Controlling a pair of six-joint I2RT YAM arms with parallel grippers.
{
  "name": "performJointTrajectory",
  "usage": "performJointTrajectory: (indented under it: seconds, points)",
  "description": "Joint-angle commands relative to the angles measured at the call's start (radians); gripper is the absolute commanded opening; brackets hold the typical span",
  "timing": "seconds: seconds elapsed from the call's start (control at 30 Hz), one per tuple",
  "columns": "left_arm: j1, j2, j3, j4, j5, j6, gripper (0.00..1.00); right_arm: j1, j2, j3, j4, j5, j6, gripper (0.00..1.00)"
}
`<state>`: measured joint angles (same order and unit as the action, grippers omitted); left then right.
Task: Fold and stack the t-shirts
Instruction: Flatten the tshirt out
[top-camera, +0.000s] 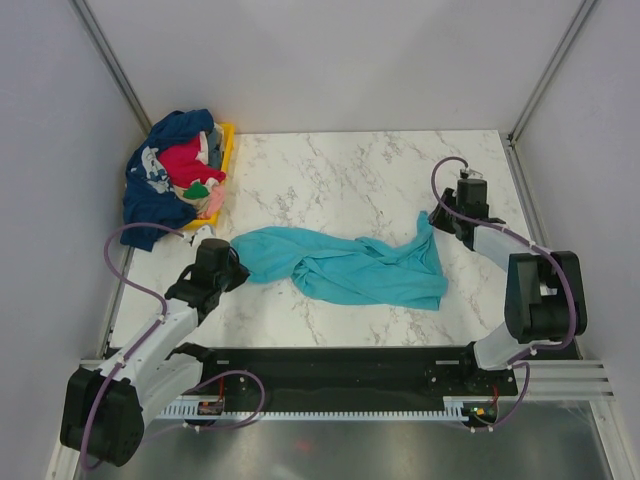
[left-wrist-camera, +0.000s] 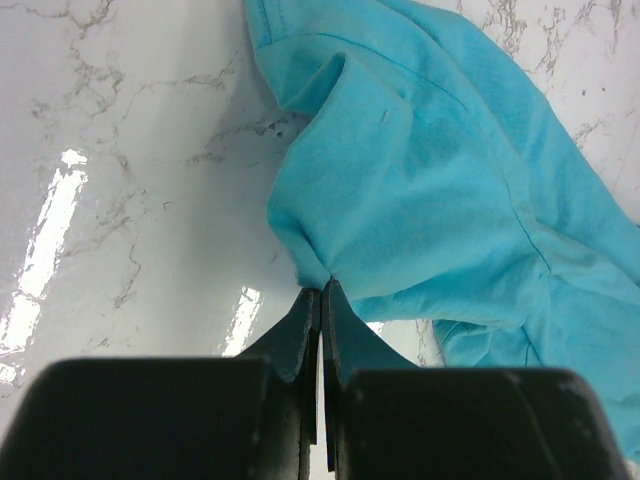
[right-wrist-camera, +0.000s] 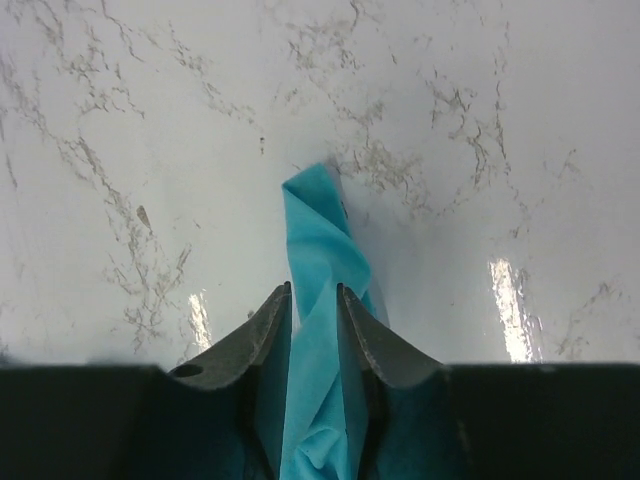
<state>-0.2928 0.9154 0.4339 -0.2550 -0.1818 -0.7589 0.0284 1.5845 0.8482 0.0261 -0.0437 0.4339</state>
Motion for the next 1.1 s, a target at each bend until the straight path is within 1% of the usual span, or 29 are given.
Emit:
performJointTrajectory:
  seconds: [0.0,0.07,0.1,0.13,0.17,0.23,0.4,0.5,0.6,0.67,0.77,0.8,0.83,0.87,0.9,0.93,1.0,1.03,1.07]
  points:
    - [0.003,-0.021,-0.014,0.025,-0.010,0.032,0.02,-0.004,-0.040,0.040,-0.014,0.018,-0.020,0.32]
    - [0.003,-0.029,-0.018,0.023,-0.010,0.033,0.02,-0.002,-0.032,0.034,-0.008,0.004,-0.020,0.30]
    - [0.003,-0.035,-0.020,0.023,-0.008,0.032,0.02,-0.004,-0.026,0.032,-0.008,0.001,-0.020,0.32]
    - [0.003,-0.038,-0.021,0.023,-0.007,0.033,0.02,-0.004,-0.018,0.031,-0.009,0.001,-0.020,0.35]
    - [0.003,-0.039,-0.023,0.023,-0.004,0.032,0.02,-0.004,-0.014,0.028,-0.008,0.004,-0.020,0.44]
    - [0.004,-0.043,-0.024,0.026,-0.002,0.033,0.02,-0.004,-0.009,0.026,-0.009,0.028,-0.021,0.48]
    - [0.003,-0.052,-0.029,0.028,0.002,0.036,0.02,-0.016,0.023,0.035,0.003,0.021,-0.015,0.59]
    - [0.003,-0.053,-0.030,0.031,0.004,0.038,0.02,-0.022,0.071,0.051,0.018,-0.001,-0.003,0.60]
    - [0.003,-0.053,-0.030,0.031,0.004,0.040,0.02,-0.024,0.123,0.055,0.050,-0.033,0.014,0.57]
    - [0.003,-0.053,-0.030,0.033,0.002,0.039,0.02,-0.024,0.155,0.068,0.064,-0.056,0.017,0.52]
    - [0.003,-0.055,-0.034,0.031,-0.005,0.030,0.03,-0.024,0.175,0.083,0.071,-0.058,0.016,0.51]
    - [0.003,-0.055,-0.034,0.030,-0.011,0.023,0.08,-0.025,0.175,0.084,0.072,-0.053,0.014,0.50]
    - [0.001,-0.055,-0.035,0.028,-0.016,0.020,0.18,-0.024,0.169,0.083,0.072,-0.051,0.012,0.50]
    - [0.003,-0.053,-0.034,0.026,-0.030,0.015,0.22,-0.024,0.169,0.084,0.074,-0.048,0.012,0.50]
    - [0.003,-0.053,-0.034,0.026,-0.033,0.013,0.27,-0.024,0.166,0.084,0.074,-0.048,0.009,0.48]
    - [0.003,-0.049,-0.031,0.028,-0.036,0.013,0.33,-0.025,0.166,0.087,0.074,-0.048,0.009,0.43]
    - [0.003,-0.041,-0.027,0.025,-0.044,0.010,0.37,-0.024,0.167,0.089,0.074,-0.054,0.008,0.37]
    - [0.003,-0.030,-0.023,0.023,-0.048,0.010,0.39,-0.024,0.169,0.089,0.074,-0.056,0.008,0.29]
    - [0.003,-0.026,-0.020,0.022,-0.056,0.009,0.39,-0.024,0.170,0.089,0.075,-0.059,0.006,0.25]
